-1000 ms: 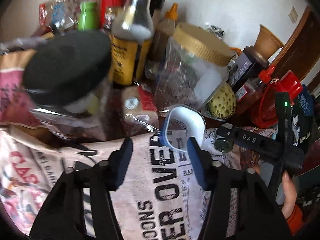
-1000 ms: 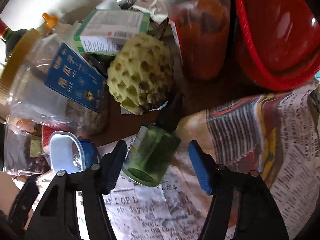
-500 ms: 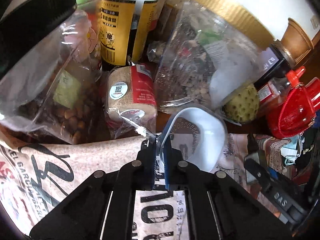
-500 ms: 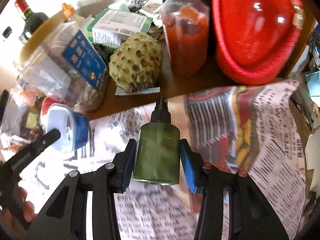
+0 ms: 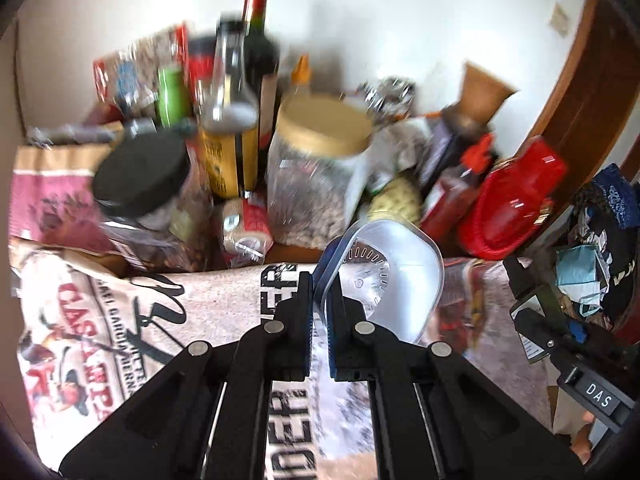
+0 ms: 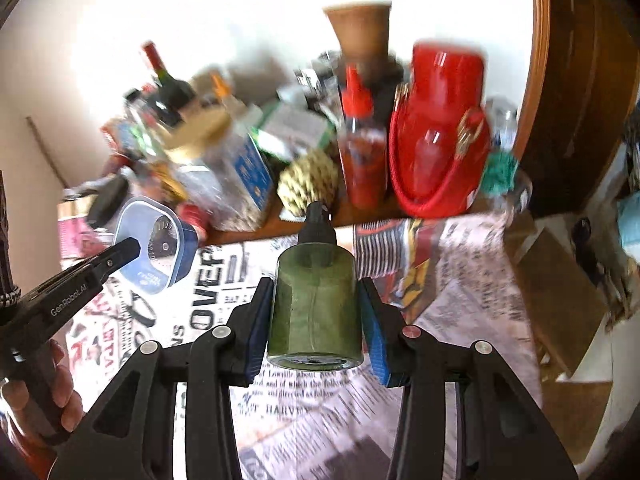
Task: Collect trash
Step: 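Carry the white scoop and green bottle down over the white bucket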
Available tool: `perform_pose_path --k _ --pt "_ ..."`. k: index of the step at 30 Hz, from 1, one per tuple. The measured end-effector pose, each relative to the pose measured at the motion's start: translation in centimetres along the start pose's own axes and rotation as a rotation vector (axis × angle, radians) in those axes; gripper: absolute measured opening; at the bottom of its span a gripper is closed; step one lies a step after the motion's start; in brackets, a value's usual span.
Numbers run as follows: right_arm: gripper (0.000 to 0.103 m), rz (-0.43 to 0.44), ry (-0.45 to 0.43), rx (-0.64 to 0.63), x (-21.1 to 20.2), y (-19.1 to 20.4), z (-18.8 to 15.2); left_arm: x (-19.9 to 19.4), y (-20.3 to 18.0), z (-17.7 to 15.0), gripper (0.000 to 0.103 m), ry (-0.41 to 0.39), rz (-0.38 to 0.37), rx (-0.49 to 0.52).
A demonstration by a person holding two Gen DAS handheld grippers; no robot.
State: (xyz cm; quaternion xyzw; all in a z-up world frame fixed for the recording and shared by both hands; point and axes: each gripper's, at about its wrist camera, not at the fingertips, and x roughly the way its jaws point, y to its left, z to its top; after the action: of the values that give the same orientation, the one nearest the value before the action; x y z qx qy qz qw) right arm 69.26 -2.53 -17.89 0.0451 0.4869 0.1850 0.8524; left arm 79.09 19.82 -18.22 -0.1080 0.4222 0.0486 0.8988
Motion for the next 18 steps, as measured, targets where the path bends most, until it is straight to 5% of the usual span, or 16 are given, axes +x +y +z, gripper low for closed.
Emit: perform_pose_path --k 9,18 --pt "0.038 0.084 -0.183 -0.092 -9.2 -0.9 -0.9 -12.1 -5.9 -2.6 0.004 -0.161 0.036 0.026" --pt "0.038 0.146 -0.272 -0.157 -17.4 -3.7 -4.4 -22.7 -11.1 -8.3 0.004 -0.290 0.047 0.004"
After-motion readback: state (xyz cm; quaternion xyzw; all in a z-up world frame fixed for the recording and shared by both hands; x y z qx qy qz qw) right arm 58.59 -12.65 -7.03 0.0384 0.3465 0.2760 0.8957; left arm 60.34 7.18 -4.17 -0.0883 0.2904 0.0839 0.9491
